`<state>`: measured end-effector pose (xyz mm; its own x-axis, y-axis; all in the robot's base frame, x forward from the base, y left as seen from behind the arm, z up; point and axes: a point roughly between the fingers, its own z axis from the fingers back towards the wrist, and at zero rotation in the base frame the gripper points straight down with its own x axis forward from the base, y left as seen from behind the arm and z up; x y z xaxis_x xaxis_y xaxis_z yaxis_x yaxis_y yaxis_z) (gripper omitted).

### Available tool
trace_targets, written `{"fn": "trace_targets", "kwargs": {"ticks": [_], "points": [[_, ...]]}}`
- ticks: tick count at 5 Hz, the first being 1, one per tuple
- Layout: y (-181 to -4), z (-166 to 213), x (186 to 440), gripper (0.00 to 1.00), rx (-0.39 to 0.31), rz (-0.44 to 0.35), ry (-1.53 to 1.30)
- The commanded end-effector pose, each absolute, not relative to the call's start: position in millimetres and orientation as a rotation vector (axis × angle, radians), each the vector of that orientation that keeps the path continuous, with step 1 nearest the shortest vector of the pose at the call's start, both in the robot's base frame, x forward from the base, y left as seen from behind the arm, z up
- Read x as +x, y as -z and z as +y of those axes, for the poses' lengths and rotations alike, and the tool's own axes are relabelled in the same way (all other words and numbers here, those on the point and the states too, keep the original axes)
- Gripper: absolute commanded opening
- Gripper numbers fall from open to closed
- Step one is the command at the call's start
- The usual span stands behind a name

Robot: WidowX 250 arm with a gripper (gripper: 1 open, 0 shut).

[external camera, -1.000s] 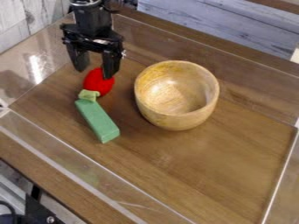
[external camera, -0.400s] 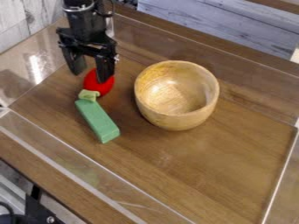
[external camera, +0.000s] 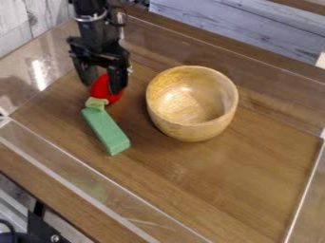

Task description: Move the red object to the right side of the table

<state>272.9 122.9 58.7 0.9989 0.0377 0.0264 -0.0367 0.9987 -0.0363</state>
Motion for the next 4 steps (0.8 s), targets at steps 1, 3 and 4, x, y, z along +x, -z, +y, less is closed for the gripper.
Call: {"fn": "trace_targets", "kwargs": {"ticks": [1,3,4], "points": [[-62.3,122.2,278.2,1.00,-0.022,-0.061,-0.029],[-51.0,118.1,287.2,1.00,-0.024,-0.067,-0.081],[-54.4,122.3,287.7,1.00,-0.023,-0.073,-0.129]]}}
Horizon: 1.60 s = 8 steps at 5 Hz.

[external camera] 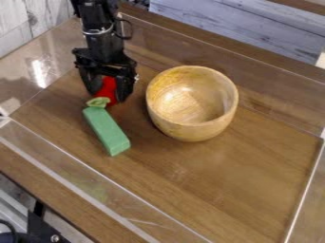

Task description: Move the red object to the right side of the table

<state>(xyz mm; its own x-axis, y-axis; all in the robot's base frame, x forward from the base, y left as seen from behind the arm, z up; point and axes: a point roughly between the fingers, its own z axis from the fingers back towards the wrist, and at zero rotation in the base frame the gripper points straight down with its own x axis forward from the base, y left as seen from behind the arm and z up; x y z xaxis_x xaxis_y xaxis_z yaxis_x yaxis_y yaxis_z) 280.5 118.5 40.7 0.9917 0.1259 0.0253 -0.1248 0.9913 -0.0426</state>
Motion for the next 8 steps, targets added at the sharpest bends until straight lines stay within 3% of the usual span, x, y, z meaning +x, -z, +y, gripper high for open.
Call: {"fn": "trace_targets", "kwargs": {"ticks": [1,2,3,4,6,7,8], "points": [[-57.5,126.6,287.0,1.00,-0.022,-0.077,-0.174],[-47.7,132.5,284.3,0.00,-0.023,-0.070,-0.167],[-44.7,124.7,281.2,0.00,-0.018,-0.067,-0.229],[-60.2,110.3,279.5,0.00,0.017,-0.088,-0.279],[-119.1,89.5,278.0,0.00,0.100,-0.148,-0.290],[-147.5,58.8,280.4,0.00,0.120,-0.179,-0.274],[-153.4,12.4,281.4,0.00,0.113,-0.191,-0.225]]}}
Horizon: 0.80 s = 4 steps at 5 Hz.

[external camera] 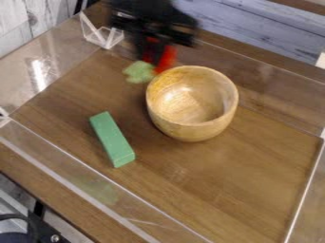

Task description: Move the red object to the right side of the table

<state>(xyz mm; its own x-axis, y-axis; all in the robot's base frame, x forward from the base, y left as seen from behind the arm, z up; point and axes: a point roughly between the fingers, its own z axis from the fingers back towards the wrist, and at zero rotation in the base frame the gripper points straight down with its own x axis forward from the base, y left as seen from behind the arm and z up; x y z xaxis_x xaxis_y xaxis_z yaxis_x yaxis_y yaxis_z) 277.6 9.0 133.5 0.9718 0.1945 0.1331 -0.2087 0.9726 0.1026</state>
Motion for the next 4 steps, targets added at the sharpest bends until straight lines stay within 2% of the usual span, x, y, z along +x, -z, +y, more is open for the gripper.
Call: {"fn": "trace_targets", "kwargs": {"ticks": [1,2,3,4], "points": [[-147.3,-33.4,279.6,0.00,0.094,-0.189,-0.196],[-149.5,-73.8,272.3,0.00,0.081,-0.182,-0.221],[-137.5,-111.6,270.6,0.00,0.047,-0.176,-0.258],[-129.5,-131.7,259.7,0.00,0.027,-0.170,-0.259]]}}
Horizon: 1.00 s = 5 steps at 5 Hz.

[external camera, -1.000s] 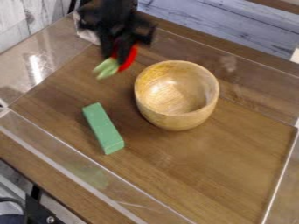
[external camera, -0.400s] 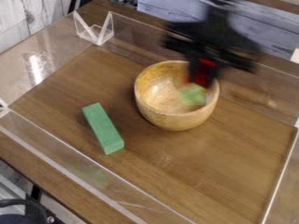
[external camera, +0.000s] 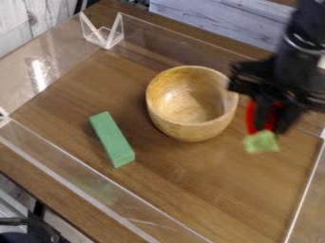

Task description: Move the red object to the right side of the table

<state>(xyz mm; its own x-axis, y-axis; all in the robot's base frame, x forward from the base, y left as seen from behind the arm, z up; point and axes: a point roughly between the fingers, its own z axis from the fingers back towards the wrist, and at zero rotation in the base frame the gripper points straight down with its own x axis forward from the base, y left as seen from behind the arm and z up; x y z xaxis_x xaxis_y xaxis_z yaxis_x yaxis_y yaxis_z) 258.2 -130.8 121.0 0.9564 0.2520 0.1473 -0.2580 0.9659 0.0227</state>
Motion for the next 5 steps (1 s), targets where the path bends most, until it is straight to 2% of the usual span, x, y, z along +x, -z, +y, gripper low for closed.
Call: {"fn": "trace_targets", "kwargs": {"ticks": [1,3,5], "points": [[-118.9,-126.9,253.5,0.00,0.011,-0.171,-0.260],[-86.6,-108.4,255.7,0.00,-0.005,-0.192,-0.223],[-72.9,-101.3,255.9,0.00,0.001,-0.194,-0.131]]}}
